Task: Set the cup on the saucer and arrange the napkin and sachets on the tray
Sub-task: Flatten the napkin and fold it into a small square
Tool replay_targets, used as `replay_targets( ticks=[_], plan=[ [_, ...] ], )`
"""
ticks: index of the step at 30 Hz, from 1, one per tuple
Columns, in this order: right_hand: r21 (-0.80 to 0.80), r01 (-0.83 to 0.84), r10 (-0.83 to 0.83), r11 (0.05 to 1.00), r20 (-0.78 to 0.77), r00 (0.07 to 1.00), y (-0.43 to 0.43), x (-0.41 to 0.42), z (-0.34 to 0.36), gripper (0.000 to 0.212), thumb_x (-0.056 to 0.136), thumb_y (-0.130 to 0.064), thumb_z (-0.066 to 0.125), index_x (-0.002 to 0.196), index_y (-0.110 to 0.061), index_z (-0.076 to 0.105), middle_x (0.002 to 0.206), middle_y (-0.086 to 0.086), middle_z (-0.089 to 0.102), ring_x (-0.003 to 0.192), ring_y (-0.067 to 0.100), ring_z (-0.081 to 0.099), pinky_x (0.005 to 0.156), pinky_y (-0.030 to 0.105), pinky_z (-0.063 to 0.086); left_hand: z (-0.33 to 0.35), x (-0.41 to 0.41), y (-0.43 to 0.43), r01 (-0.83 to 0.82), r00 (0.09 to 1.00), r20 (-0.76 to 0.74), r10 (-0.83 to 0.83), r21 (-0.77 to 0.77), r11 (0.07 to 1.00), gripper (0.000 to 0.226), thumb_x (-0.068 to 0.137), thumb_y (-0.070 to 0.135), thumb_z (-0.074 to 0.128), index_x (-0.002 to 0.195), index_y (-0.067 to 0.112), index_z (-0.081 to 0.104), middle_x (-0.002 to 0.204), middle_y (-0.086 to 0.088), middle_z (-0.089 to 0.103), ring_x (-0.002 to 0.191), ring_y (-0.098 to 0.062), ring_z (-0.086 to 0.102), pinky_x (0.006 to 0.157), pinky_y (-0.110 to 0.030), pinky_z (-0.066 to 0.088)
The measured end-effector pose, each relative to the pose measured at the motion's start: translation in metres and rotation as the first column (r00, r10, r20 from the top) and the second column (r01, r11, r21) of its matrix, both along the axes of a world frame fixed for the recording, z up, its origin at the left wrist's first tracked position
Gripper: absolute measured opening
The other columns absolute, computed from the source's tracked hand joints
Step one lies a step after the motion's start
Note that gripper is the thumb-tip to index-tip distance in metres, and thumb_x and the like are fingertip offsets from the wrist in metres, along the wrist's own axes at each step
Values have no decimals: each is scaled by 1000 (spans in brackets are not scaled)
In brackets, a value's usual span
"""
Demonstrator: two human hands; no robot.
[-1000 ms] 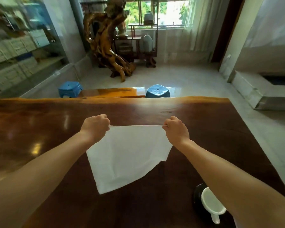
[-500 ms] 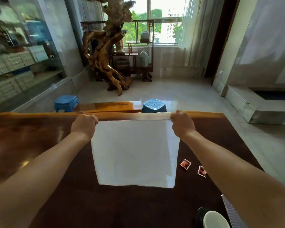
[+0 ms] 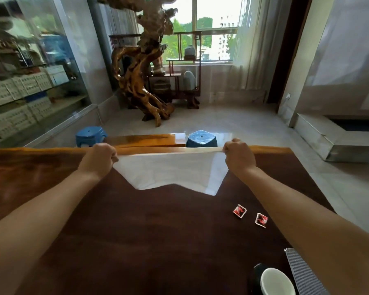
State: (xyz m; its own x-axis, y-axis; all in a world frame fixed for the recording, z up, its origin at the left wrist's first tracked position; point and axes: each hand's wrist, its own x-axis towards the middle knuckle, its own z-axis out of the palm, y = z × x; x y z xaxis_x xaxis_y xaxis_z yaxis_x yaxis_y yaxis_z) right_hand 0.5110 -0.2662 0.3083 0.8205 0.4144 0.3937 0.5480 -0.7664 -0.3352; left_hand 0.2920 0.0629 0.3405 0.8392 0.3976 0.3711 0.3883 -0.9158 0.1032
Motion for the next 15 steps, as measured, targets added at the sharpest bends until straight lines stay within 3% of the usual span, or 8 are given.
replay_targets(
  ticks=[4,6,12,15],
  plan=[
    [-146,-28,-6,989,-225,974,-24,-40,-57,21,87,2,58,100,-6,72,111,12,63,105,34,62,87,38,52,-61,-46,-23,-87,958,-276,77,-26,996,22,85,2,63,82,18,78,92,-6,67,88,-30,69,77,-36,53],
    [-208,-49,-17,977,-300,954,-38,-64,-89,21,88,-2,56,99,-11,72,111,10,61,106,34,61,86,37,51,-95,-70,-39,-100,917,-393,68,-60,993,23,84,7,62,86,23,77,94,-2,64,94,-29,68,78,-34,51],
    [-367,-171,-31,914,-486,873,-70,-143,-181,24,94,-6,53,108,-15,69,114,6,59,108,28,58,90,40,53,-190,-142,-76,-176,845,-534,21,-240,955,16,80,17,74,73,31,71,83,10,62,87,-14,67,66,-24,44],
    [-423,-237,-46,874,-558,829,-84,-172,-217,23,95,-8,53,109,-18,69,114,4,58,107,27,57,91,39,52,-221,-166,-91,-178,815,-579,-17,-279,944,8,83,18,75,83,26,77,88,10,65,87,-11,67,70,-22,50]
  ],
)
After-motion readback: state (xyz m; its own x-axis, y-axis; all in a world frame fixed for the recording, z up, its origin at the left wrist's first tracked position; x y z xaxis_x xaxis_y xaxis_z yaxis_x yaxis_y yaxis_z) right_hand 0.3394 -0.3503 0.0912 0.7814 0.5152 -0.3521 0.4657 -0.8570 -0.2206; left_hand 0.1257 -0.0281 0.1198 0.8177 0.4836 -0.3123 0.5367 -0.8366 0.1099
